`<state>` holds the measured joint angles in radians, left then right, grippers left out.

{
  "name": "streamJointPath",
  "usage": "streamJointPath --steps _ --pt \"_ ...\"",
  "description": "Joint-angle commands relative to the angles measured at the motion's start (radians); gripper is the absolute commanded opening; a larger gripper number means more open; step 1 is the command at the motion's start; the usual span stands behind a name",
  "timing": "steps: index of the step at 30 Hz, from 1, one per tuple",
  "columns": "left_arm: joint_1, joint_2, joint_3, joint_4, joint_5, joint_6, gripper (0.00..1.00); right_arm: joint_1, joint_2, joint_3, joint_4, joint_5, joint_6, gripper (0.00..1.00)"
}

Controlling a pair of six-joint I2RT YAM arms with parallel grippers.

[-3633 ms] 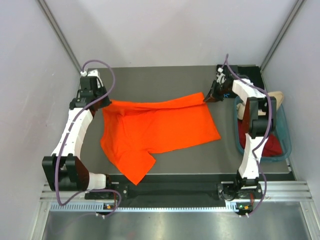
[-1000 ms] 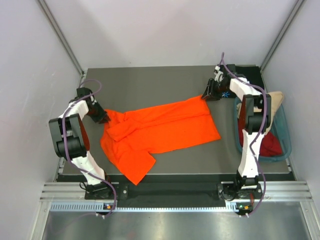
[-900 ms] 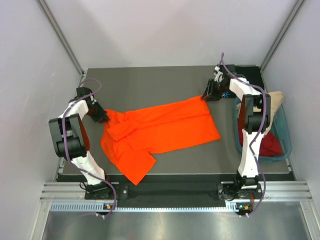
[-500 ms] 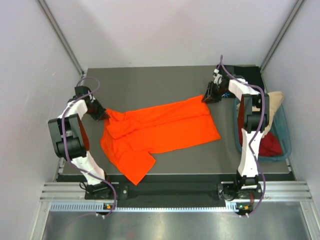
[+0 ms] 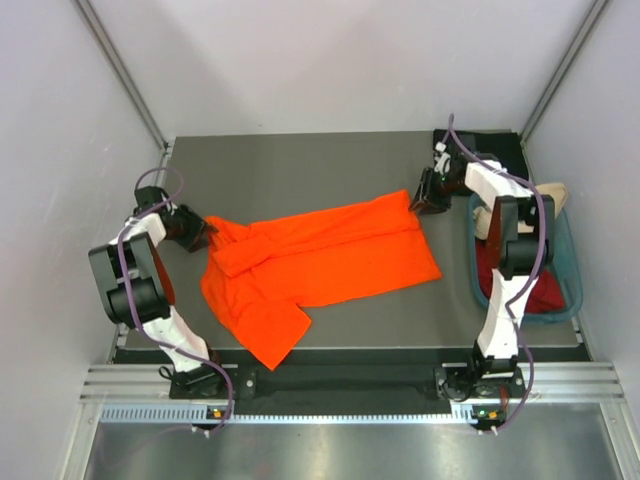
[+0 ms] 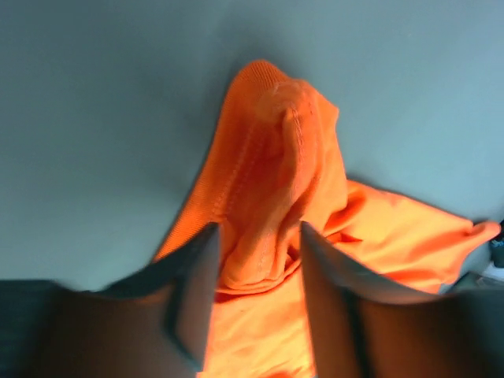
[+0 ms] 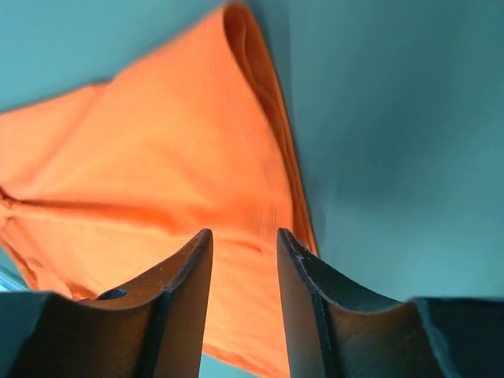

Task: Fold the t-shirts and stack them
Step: Fold the tshirt

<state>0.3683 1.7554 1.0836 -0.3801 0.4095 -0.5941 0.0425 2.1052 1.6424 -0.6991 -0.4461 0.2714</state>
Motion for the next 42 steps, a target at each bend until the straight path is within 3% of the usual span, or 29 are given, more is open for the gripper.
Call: streamJointPath --steps 1,11,31,38,42 --pt "0.001 -0.089 -0.024 0.015 0.006 0.002 0.56 -0.003 -0.077 -0.061 0.010 -0.019 0.020 0.39" --pt "-0.012 -0.275 -0.091 -0.155 -0.063 0.091 0.55 -0.004 -0.079 -0.130 0.032 -0.014 0.014 0.38" --pt "-0.103 -0.335 -0.202 -0.240 -0.074 0.080 0.42 0.003 -0.148 -0.178 0.004 0.049 -0.035 0.37" --pt "-0.120 -0.304 -0.202 -0.223 -0.123 0.083 0.55 0.007 -0.137 -0.179 0.007 0.050 -0.040 0.37" --pt "-0.118 -0.277 -0.182 -0.220 -0.141 0.094 0.56 0.008 -0.131 -0.181 0.007 0.053 -0.043 0.37"
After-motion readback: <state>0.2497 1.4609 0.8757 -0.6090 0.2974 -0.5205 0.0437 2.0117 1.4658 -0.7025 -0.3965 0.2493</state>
